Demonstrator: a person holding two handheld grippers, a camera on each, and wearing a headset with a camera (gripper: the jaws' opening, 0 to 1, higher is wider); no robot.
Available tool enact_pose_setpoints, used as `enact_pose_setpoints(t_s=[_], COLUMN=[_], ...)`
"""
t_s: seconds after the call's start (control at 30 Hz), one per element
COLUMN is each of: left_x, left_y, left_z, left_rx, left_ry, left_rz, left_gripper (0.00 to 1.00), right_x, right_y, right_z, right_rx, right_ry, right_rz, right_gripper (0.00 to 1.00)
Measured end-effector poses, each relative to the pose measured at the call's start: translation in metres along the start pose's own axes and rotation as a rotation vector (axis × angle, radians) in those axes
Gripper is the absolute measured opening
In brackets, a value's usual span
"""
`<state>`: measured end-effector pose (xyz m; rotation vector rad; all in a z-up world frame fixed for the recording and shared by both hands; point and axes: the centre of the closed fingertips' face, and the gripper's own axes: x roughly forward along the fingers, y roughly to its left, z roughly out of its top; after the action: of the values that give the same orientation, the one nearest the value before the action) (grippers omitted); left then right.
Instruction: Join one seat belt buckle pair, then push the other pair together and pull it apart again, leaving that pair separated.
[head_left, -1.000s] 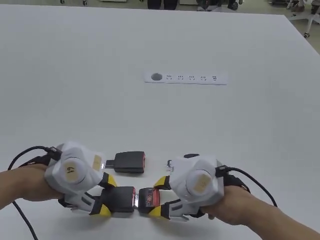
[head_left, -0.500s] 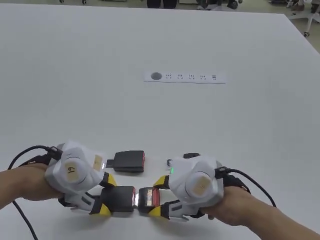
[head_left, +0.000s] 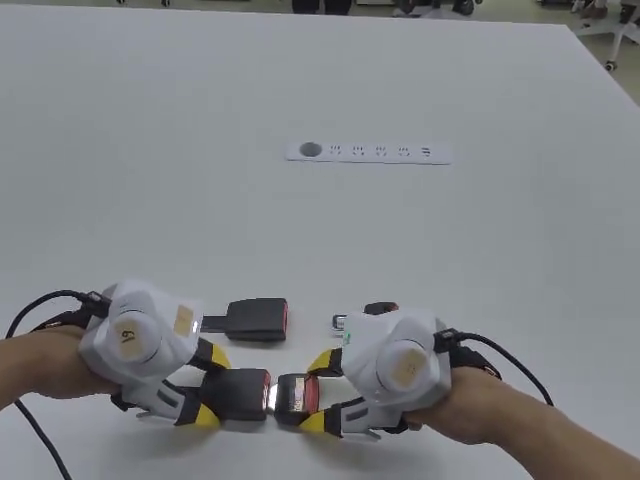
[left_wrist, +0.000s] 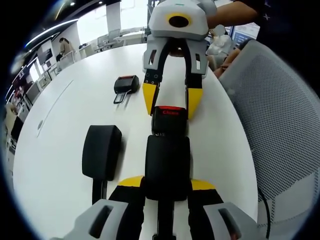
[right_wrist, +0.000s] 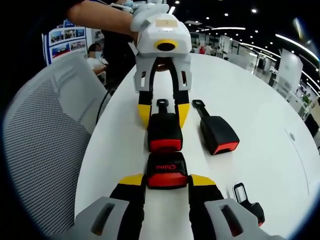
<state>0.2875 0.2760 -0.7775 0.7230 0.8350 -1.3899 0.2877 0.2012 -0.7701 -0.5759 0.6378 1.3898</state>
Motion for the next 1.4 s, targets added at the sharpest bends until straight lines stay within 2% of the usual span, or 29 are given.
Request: enact_pose_setpoints(t_s=[0.2, 0.47, 0.73, 0.9, 1.07, 1.3, 1.4], left_x=[0.0, -0.004, -0.01, -0.017, -0.025, -0.031, -0.033], left_y=[-0.001, 0.0, 0.005, 0.011, 0.015, 0.029, 0.034], left_z=[0.003, 0.004, 0.008, 0.012, 0.022, 0.027, 0.033], left_rx=[-0.013, -0.019, -0.027, -0.033, -0.04, -0.054, -0.063], left_ry=[0.003, -0.004, -0.024, -0.045, -0.071, -0.096, -0.105], left_rz=[0.004, 0.011, 0.031, 0.042, 0.06, 0.083, 0.092], left_gripper=[0.34, 0.4, 0.43, 0.44, 0.45, 0.45, 0.45], right_x=[-0.001, -0.002, -0.014, -0.02, -0.03, -0.039, -0.043], right_y=[0.0, -0.001, -0.003, -0.012, -0.02, -0.035, -0.04], right_z=[0.002, 0.002, 0.006, 0.004, 0.005, -0.002, -0.003], right_rx=[-0.015, -0.044, -0.055, -0.054, -0.055, -0.055, -0.054], right_ry=[0.002, 0.0, 0.004, 0.005, 0.006, 0.015, 0.019], right_rz=[-0.011, -0.011, -0.025, -0.044, -0.057, -0.083, -0.092], right_gripper=[0.31, 0.33, 0.37, 0.38, 0.4, 0.4, 0.4])
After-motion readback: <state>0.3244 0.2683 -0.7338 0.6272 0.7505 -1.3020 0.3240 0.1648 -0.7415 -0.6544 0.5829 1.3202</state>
